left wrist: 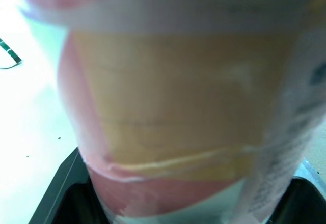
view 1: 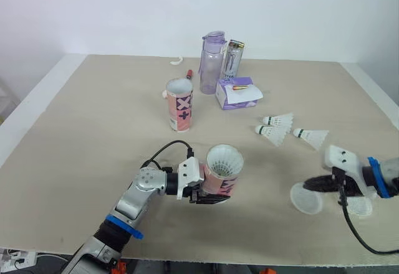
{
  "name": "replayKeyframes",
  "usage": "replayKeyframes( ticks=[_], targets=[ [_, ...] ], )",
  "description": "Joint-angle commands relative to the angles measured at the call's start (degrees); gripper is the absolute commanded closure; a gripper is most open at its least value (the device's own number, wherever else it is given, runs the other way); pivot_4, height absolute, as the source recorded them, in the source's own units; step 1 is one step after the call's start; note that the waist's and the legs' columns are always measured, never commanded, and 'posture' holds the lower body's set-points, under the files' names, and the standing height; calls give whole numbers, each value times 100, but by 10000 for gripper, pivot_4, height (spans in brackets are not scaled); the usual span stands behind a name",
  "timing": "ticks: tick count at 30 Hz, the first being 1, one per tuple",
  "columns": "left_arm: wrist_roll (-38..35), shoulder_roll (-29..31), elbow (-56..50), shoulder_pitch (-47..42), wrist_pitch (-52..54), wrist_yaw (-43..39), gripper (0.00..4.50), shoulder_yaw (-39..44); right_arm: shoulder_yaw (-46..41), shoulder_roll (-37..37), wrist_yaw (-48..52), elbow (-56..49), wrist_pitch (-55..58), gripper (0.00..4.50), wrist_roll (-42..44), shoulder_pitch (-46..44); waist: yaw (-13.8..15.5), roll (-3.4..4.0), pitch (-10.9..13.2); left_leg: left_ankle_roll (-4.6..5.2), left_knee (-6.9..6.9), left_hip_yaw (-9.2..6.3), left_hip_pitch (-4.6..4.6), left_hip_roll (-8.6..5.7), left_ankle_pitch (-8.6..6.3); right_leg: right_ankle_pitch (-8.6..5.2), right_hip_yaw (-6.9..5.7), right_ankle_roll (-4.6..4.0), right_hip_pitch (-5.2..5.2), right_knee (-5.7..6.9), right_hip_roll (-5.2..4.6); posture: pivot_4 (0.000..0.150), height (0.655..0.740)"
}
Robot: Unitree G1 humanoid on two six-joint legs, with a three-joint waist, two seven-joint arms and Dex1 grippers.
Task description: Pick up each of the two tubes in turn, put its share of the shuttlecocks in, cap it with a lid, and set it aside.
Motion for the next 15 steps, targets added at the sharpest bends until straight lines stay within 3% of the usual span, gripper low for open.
replayKeyframes(
  ticks=[1, 9, 15],
  targets=[
    [134, 127, 196, -51, -34, -97, 14988, -59, -399, -223, 199, -779, 135, 43454, 564, -1010, -7, 9, 0, 0, 1, 0, 3, -4, 0, 6, 6, 2, 0, 0, 1, 1500, 7400],
    [347, 156, 485, -202, -195, -71, 14988, -150, 277, -78, 386, -1691, 862, 43454, 1139, -3019, -10, 18, 1, -3, -8, 0, 2, 2, 2, 2, 8, -9, -12, -1, 3, 1500, 7400],
    [517, 221, 679, -341, -118, 9, 14988, -273, 1091, 457, 581, -1984, 1323, 43454, 1264, -4345, -6, 9, 3, -3, -6, -3, 1, 9, 2, 13, -1, -15, -9, -20, -4, 1500, 7400]
  ],
)
